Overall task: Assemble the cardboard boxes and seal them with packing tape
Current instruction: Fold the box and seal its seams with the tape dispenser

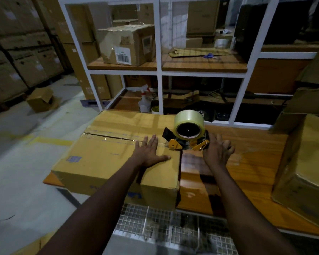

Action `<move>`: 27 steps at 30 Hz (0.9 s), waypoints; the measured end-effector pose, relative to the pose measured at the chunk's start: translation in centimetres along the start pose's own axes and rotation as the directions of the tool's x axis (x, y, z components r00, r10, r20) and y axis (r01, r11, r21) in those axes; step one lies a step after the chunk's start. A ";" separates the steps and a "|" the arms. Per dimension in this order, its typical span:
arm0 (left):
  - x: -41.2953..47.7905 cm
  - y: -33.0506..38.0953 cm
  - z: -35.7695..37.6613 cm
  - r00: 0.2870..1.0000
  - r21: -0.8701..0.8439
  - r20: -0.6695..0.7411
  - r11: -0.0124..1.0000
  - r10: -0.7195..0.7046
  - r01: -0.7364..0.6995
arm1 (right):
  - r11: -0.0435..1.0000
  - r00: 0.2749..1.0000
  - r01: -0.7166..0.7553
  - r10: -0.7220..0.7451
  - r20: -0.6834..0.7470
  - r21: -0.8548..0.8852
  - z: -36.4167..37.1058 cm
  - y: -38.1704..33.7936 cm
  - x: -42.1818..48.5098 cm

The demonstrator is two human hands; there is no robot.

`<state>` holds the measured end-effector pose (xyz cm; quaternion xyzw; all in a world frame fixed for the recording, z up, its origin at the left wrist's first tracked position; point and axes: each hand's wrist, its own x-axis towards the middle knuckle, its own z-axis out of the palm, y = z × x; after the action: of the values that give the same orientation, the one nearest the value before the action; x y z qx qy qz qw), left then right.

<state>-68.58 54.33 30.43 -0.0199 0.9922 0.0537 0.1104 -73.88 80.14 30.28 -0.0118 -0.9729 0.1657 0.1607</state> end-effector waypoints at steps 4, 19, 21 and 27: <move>-0.2 0.1 -0.1 1.000 -0.001 0.007 1.000 -0.011 0.011 | 0.995 0.997 -0.076 0.075 0.014 0.060 0.1 3.6 -0.3; 0.2 3.8 0.6 0.997 0.057 -0.060 0.997 0.055 -0.052 | 0.995 0.993 0.081 -0.085 0.078 0.058 0.0 3.7 -1.0; 0.3 3.0 0.7 0.997 0.058 -0.066 0.998 0.043 -0.039 | 0.992 0.990 0.113 -0.117 0.081 0.048 0.0 2.8 -1.1; 0.3 1.7 0.7 0.996 0.052 -0.082 0.998 0.031 -0.026 | 0.989 0.986 0.147 -0.147 0.072 0.013 -0.4 2.2 -1.3</move>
<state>-68.80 56.08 29.83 -0.0052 0.9972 0.0292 0.0688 -72.57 82.27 29.54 0.0668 -0.9757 0.1576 0.1368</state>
